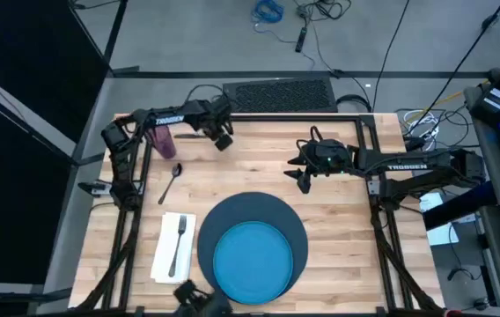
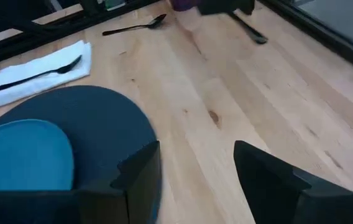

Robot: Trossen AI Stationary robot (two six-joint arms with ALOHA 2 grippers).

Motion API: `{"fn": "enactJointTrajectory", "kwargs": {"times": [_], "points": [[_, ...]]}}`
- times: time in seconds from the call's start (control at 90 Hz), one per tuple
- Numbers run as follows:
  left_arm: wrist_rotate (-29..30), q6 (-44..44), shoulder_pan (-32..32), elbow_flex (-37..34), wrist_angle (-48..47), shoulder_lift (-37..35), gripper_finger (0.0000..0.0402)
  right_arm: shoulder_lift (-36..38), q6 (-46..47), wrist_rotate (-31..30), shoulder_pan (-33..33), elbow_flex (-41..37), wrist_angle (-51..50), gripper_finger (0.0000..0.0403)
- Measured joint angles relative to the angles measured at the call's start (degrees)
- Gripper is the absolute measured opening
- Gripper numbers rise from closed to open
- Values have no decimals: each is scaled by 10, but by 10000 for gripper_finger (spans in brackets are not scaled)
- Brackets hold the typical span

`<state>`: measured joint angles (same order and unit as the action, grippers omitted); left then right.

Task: Set table place
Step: Move the table knife to the right of the table mat

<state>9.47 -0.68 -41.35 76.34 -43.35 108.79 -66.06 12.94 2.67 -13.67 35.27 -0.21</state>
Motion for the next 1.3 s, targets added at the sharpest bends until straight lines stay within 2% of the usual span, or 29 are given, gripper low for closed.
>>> {"fn": "enactJointTrajectory", "kwargs": {"times": [0.167,0.467,1.122,1.3], "points": [[4,17,-39,0,-42,0,42,0,1,7,0,0,-1,192],[8,22,-48,-22,-90,-1,42,0,1,7,0,0,-15,192],[15,20,-54,-42,-25,-1,42,0,1,7,0,0,-13,192],[-7,19,-54,-42,-23,13,42,0,1,7,0,0,-13,192]]}}
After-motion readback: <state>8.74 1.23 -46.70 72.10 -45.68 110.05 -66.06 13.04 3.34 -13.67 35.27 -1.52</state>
